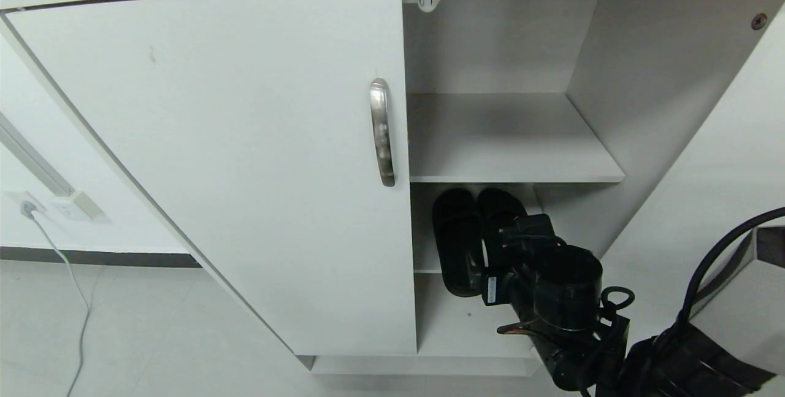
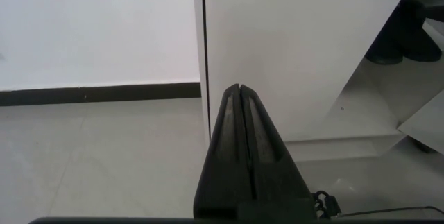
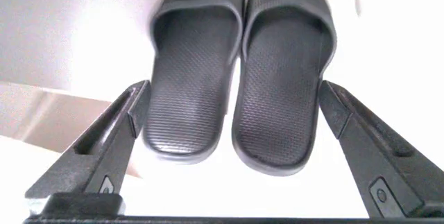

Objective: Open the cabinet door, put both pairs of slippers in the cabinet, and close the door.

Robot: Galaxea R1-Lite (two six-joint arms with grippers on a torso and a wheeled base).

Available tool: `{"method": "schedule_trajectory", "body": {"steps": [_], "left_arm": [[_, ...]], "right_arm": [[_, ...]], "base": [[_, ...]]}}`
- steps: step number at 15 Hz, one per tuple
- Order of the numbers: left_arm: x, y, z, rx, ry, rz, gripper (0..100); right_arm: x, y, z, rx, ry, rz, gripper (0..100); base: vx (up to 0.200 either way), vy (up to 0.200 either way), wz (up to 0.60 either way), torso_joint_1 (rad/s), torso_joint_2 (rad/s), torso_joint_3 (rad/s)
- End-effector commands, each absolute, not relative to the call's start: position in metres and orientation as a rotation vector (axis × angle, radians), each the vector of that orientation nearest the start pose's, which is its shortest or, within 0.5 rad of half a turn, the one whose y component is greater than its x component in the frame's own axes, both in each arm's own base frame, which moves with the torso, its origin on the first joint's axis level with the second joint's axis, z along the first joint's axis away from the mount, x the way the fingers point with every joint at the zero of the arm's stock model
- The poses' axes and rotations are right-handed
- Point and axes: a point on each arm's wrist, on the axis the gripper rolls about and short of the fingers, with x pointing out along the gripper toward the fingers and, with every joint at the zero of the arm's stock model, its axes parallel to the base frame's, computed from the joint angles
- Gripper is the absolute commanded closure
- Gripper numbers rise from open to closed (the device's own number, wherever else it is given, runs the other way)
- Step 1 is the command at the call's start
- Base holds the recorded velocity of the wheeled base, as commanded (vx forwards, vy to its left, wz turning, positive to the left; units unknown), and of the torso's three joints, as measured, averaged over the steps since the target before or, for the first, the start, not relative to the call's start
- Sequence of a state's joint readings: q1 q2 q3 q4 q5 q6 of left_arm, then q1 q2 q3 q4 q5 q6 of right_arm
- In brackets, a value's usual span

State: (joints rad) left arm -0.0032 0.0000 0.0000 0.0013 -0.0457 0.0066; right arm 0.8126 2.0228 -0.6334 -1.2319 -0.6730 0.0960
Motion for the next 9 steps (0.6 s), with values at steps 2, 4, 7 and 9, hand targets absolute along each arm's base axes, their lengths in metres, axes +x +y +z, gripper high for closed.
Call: {"method": "schedule_trajectory", "body": {"steps": [2, 4, 7, 9], "left_arm": [[-0.0227, -0.0010, 0.0754, 0.008, 0.003, -0.051, 100], [-0.0227, -0.0010, 0.0754, 0.008, 0.003, -0.051, 100], [-0.0227, -0.0010, 0.0754, 0.008, 0.003, -0.051, 100], [-0.0228, -0.0010, 0.0753, 0.008, 0.001, -0.051, 100]], "right_arm": [[0.2287, 0.2300, 0.1001, -0.012, 0.122, 0.152, 0], [0.2286, 0.2298, 0.1001, -0.011, 0.121, 0.152, 0], [0.2258, 0.2261, 0.0949, -0.017, 0.128, 0.150, 0], [0.2259, 0.2263, 0.0947, -0.008, 0.120, 0.152, 0]], "base": [[0.000, 0.000, 0.00, 0.000, 0.00, 0.000], [-0.200, 0.000, 0.00, 0.000, 0.00, 0.002], [-0.200, 0.000, 0.00, 0.001, 0.00, 0.005], [-0.200, 0.000, 0.00, 0.000, 0.00, 0.007]]}}
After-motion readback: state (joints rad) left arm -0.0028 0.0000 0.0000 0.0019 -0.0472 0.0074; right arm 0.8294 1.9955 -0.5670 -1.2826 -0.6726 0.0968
